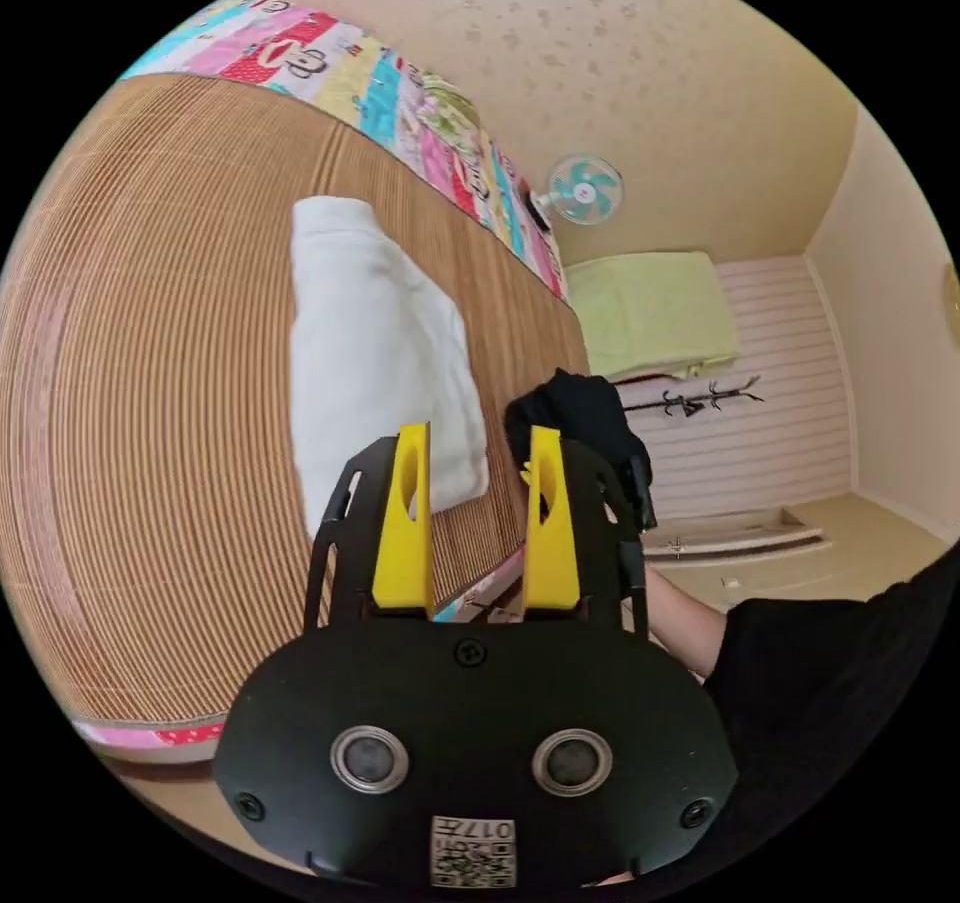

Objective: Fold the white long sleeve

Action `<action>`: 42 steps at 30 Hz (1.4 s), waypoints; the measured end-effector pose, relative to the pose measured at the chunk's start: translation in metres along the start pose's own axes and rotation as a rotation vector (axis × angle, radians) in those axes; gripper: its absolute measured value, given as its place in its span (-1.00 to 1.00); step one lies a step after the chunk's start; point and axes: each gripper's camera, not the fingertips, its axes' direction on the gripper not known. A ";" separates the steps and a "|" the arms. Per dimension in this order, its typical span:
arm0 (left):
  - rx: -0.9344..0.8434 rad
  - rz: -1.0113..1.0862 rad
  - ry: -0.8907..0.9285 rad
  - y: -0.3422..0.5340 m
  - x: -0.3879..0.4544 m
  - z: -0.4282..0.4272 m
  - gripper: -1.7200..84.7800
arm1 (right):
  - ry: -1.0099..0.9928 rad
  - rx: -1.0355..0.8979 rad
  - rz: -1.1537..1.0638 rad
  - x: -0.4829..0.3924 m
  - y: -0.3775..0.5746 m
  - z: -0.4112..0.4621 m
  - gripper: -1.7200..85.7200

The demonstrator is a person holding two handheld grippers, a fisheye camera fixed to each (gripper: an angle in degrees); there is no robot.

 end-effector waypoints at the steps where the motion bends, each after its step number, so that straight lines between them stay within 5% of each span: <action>1: -0.038 -0.058 -0.037 0.001 -0.026 0.008 -0.57 | -0.024 -0.003 0.009 0.004 0.000 -0.002 -0.75; 5: -0.259 -0.217 -0.035 0.011 -0.093 0.081 -0.55 | -0.250 -0.003 0.117 0.036 0.016 -0.002 -0.64; 9: -0.265 -0.344 0.178 0.026 -0.119 0.112 -0.68 | -0.539 -0.058 0.319 0.076 0.047 0.024 -0.45; 13: -0.184 -0.328 0.442 0.044 -0.096 0.092 -0.79 | -0.700 -0.045 0.420 0.088 0.071 0.046 -0.37; 19: -0.181 -0.179 0.479 0.079 -0.049 0.017 -0.80 | -1.140 -0.069 0.426 0.046 0.081 0.087 -0.36; 27: 0.300 -0.032 0.470 0.162 -0.065 -0.201 -0.72 | -1.083 -0.370 0.028 -0.179 0.140 0.122 -0.53; 32: 0.652 0.018 0.253 0.282 -0.074 -0.331 -0.72 | -1.208 -0.487 -0.116 -0.322 0.207 0.189 -0.61; 38: 0.869 -0.245 0.153 0.412 -0.139 -0.323 -0.73 | -1.117 -0.473 -0.091 -0.387 0.315 0.323 -0.71; 42: 0.937 -0.363 0.237 0.461 -0.177 -0.272 -0.74 | -0.717 -0.826 0.138 -0.298 0.418 0.451 -0.81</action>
